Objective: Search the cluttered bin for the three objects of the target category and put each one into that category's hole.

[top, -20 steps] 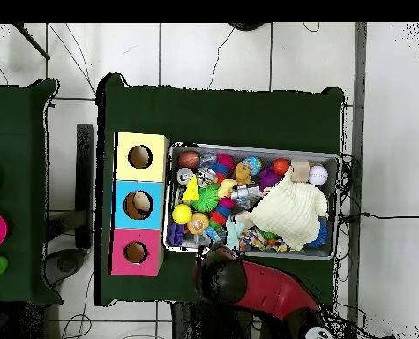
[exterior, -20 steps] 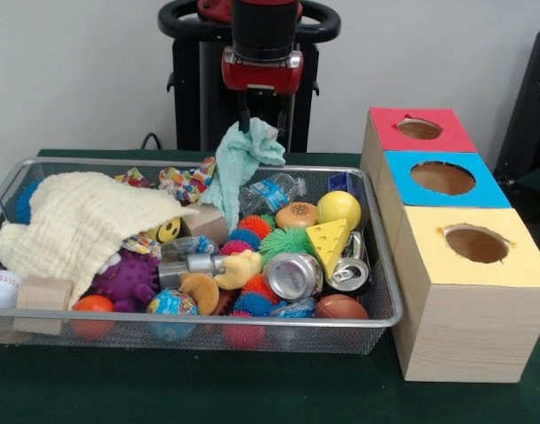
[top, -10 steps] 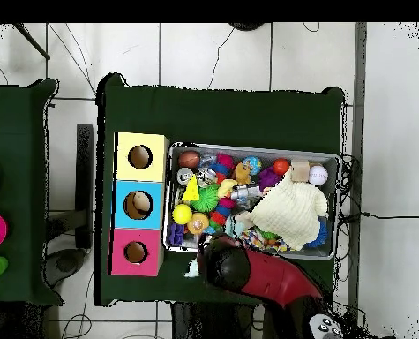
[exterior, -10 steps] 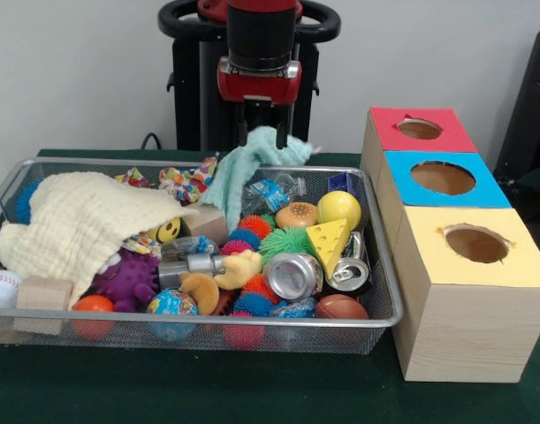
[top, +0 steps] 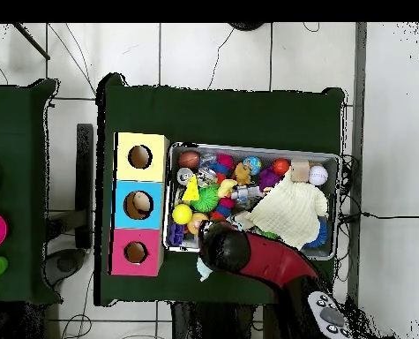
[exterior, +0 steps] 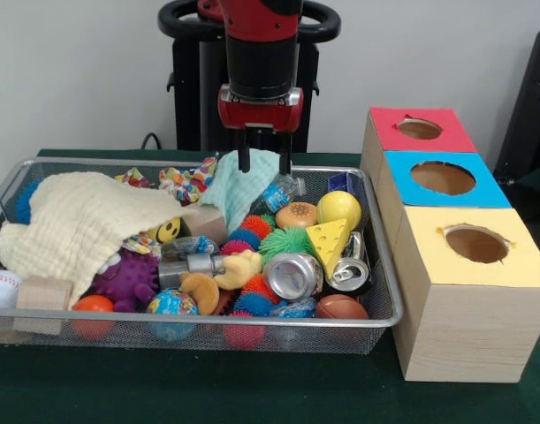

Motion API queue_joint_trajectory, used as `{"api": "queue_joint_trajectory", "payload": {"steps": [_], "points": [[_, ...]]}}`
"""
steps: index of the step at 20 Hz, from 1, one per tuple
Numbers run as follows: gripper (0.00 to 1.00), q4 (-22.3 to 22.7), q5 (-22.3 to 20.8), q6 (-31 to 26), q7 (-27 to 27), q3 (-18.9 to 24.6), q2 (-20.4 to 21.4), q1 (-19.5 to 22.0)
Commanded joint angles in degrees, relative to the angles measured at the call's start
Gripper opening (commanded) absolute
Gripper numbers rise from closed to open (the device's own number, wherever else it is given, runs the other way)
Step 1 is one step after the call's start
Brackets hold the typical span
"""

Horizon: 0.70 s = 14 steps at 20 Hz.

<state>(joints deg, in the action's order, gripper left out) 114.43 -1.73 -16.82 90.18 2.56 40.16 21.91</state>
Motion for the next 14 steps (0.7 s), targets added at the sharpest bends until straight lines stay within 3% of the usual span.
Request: {"api": "queue_joint_trajectory", "payload": {"steps": [1,5,11,14], "points": [[1.0,-8.15,3.82,1.31,9.18,5.4,-3.84,0.48],[1.0,-7.74,5.06,2.67,9.58,6.91,-4.0,1.53],[1.0,-9.97,5.86,1.54,10.49,4.59,-4.04,-0.21],[1.0,-11.51,6.6,4.64,11.66,4.16,-5.4,-0.52]]}}
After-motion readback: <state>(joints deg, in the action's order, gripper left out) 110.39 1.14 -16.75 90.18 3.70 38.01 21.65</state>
